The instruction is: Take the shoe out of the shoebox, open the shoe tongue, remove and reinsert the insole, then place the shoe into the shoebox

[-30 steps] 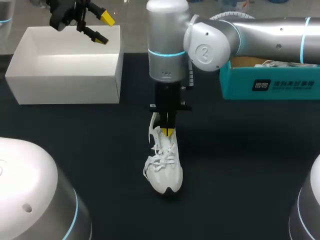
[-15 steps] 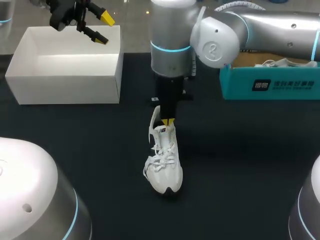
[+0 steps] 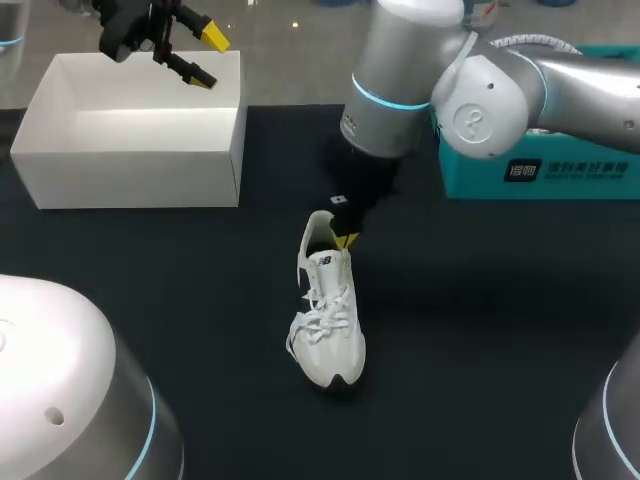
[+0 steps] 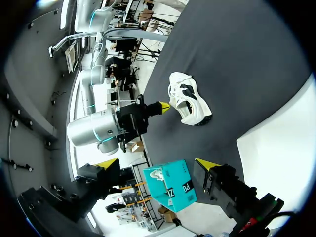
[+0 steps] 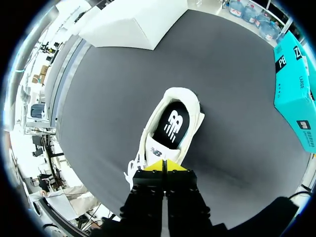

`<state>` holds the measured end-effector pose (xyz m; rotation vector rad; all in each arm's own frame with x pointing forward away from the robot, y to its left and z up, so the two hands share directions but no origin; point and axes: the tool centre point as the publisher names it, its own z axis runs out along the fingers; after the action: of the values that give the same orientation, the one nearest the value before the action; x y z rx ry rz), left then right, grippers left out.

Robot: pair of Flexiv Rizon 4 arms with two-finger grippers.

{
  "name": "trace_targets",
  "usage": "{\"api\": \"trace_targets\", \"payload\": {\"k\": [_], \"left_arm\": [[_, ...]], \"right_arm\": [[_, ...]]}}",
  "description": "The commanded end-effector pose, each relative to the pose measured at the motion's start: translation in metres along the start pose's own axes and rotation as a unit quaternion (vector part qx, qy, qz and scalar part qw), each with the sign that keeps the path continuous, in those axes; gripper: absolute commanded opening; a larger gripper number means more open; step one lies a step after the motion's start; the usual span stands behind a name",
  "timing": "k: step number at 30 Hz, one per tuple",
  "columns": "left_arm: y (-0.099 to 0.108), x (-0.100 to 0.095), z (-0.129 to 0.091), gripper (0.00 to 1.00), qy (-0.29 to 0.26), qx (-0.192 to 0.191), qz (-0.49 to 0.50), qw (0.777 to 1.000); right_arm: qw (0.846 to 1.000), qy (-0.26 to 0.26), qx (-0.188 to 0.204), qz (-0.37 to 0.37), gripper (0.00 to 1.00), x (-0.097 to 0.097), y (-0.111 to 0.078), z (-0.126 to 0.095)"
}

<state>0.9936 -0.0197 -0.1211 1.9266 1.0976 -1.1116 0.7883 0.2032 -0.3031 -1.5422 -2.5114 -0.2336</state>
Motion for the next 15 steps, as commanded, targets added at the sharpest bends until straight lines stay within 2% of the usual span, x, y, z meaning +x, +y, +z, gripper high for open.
{"api": "trace_targets", "payload": {"k": [1,2,3,4,6,7,8,9,11,12,14,15], "left_arm": [[0.001,0.0,-0.001,1.0,0.001,0.002,0.0,1.0],[0.001,0.0,-0.001,1.0,0.001,0.002,0.0,1.0],[0.001,0.0,-0.001,1.0,0.001,0.002,0.0,1.0],[0.001,0.0,-0.001,1.0,0.001,0.002,0.0,1.0],[0.001,0.0,-0.001,1.0,0.001,0.002,0.0,1.0],[0.001,0.0,-0.001,1.0,0.001,0.002,0.0,1.0],[0.001,0.0,-0.001,1.0,0.001,0.002,0.0,1.0],[0.001,0.0,-0.001,1.0,0.001,0.002,0.0,1.0],[0.001,0.0,-0.001,1.0,0.001,0.002,0.0,1.0],[0.001,0.0,-0.001,1.0,0.001,0.002,0.0,1.0],[0.001,0.0,-0.001,1.0,0.001,0.002,0.0,1.0],[0.001,0.0,-0.001,1.0,0.001,0.002,0.0,1.0]], "right_arm": [[1.0,0.012,-0.008,-0.001,0.0,-0.003,-0.005,0.0],[0.998,-0.032,0.005,-0.056,0.0,-0.008,0.002,-0.007],[0.997,-0.049,0.013,-0.061,0.0,-0.01,0.003,-0.009],[0.986,-0.101,0.016,-0.128,0.0,-0.015,0.009,-0.016],[0.978,-0.138,0.02,-0.156,0.0,-0.018,0.013,-0.02],[0.969,-0.158,0.008,-0.19,0.0,-0.02,0.015,-0.022],[0.96,-0.171,-0.012,-0.221,0.0,-0.022,0.017,-0.024],[0.955,-0.189,-0.007,-0.228,0.0,-0.023,0.019,-0.026],[0.937,-0.203,-0.031,-0.281,0.0,-0.023,0.023,-0.028],[0.93,-0.21,-0.031,-0.3,0.0,-0.023,0.025,-0.03],[0.932,-0.216,0.026,-0.288,0.0,-0.028,0.028,-0.028],[0.932,-0.216,0.026,-0.288,0.0,-0.028,0.028,-0.028]]}}
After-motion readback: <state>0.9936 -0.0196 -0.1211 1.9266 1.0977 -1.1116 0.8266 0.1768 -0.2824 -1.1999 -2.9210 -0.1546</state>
